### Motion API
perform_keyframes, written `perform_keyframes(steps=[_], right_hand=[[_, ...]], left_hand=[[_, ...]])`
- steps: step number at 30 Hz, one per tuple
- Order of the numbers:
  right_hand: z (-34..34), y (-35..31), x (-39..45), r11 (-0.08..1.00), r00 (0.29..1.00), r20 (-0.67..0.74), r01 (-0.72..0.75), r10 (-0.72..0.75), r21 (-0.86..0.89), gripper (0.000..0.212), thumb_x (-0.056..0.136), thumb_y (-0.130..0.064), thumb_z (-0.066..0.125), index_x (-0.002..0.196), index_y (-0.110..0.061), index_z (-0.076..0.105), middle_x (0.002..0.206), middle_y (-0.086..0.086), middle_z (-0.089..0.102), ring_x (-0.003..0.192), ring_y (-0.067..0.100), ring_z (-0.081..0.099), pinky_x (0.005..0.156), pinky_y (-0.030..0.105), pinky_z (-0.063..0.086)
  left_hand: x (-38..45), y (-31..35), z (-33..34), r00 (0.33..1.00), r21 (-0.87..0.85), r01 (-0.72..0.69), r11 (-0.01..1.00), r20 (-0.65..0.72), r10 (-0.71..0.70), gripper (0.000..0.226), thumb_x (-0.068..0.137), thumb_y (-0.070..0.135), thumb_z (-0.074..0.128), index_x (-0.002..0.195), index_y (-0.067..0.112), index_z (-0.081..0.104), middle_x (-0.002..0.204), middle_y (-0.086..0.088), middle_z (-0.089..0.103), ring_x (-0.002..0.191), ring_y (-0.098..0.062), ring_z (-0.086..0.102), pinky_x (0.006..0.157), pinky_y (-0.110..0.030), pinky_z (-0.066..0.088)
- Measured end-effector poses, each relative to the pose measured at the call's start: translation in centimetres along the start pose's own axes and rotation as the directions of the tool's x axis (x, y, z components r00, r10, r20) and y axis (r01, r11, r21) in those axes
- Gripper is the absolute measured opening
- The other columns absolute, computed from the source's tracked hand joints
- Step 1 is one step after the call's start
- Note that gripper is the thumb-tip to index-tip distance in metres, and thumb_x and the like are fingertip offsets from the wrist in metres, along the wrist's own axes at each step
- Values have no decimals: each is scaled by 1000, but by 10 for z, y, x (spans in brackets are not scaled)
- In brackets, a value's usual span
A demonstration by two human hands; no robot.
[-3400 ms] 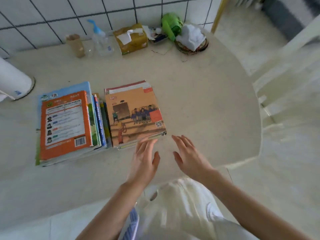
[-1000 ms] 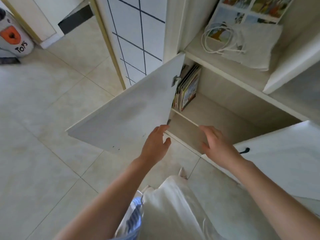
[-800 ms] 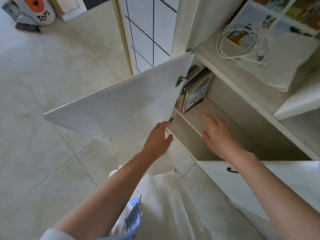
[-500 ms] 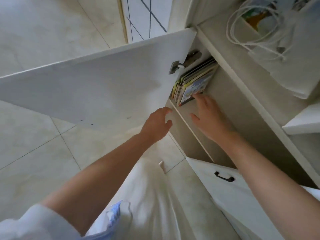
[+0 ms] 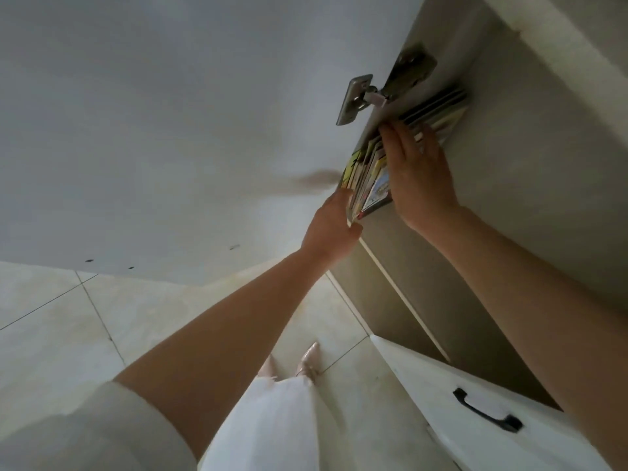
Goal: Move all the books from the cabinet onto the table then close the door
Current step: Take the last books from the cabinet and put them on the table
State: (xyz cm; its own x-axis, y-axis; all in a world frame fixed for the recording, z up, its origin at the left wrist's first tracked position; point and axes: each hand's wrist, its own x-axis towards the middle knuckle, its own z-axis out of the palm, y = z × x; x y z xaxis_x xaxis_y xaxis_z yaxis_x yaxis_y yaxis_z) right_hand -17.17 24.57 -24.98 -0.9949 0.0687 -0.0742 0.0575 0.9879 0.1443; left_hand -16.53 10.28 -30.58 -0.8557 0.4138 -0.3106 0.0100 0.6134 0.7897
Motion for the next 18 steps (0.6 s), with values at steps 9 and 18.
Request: perform_keyframes(steps=[9, 18], right_hand=[[18, 13, 13, 995, 999, -50, 11, -16, -95, 86, 64, -14, 83, 137, -21, 38, 144, 11, 36, 131, 47, 30, 107, 63, 26], [27, 24, 8, 1000, 991, -131, 16, -18, -14, 50, 70, -14, 75, 115, -21, 54, 134, 6, 47, 125, 44, 33, 105, 62, 30]], left_hand=[[32, -8, 43, 983, -272, 37, 962, -163, -84, 63, 82, 14, 59, 140, 24, 36, 129, -3, 58, 112, -23, 59, 72, -21, 54], [48, -10, 55, 994, -260, 12, 966, -102, -40, 86, 72, 7, 63, 147, 20, 25, 139, -7, 37, 124, -26, 46, 97, -41, 51]])
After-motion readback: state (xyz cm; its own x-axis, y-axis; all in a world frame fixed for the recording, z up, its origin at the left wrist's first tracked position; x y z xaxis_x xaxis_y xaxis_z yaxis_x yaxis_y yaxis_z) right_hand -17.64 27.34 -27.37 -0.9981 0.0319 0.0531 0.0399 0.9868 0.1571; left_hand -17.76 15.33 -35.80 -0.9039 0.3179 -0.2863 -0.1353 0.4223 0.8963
